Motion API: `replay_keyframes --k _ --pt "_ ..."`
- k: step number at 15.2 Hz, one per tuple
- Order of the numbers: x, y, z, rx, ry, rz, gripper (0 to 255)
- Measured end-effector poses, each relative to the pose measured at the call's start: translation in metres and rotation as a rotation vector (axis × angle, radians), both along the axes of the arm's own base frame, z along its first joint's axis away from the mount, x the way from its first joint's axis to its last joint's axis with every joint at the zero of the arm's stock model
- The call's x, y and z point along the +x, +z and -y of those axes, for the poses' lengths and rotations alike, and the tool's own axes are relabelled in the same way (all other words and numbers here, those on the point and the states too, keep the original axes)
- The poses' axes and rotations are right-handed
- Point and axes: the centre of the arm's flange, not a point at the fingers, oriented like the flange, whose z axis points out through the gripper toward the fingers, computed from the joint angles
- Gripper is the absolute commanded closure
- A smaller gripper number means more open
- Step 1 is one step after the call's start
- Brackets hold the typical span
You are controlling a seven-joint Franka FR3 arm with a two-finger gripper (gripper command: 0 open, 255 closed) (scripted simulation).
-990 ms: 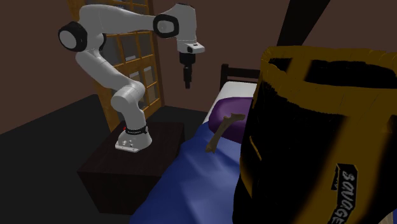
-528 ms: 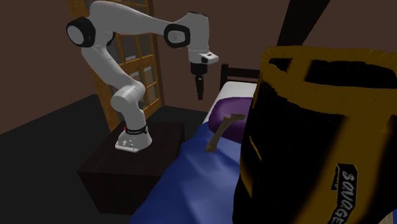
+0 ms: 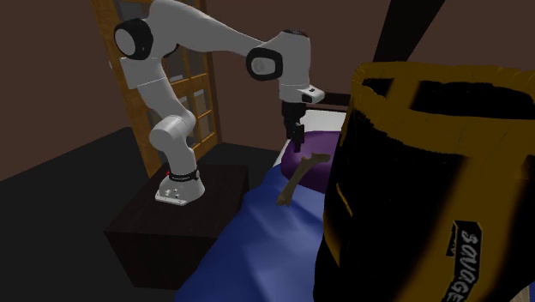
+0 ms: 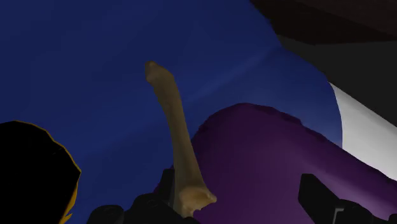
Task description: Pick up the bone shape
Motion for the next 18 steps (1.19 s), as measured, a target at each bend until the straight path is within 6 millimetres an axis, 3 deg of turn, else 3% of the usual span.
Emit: replay_keyframes --k 3,11,12,18 --pt "0.025 -0.013 0.019 -0.001 0.037 0.007 0" --pt "0.029 -0.051 0.024 -0.001 0.046 0.009 0" --pt "0.03 -0.053 0.023 -0.001 0.046 0.009 255" --pt "0.03 -0.054 0.023 -0.002 0.046 0.011 255"
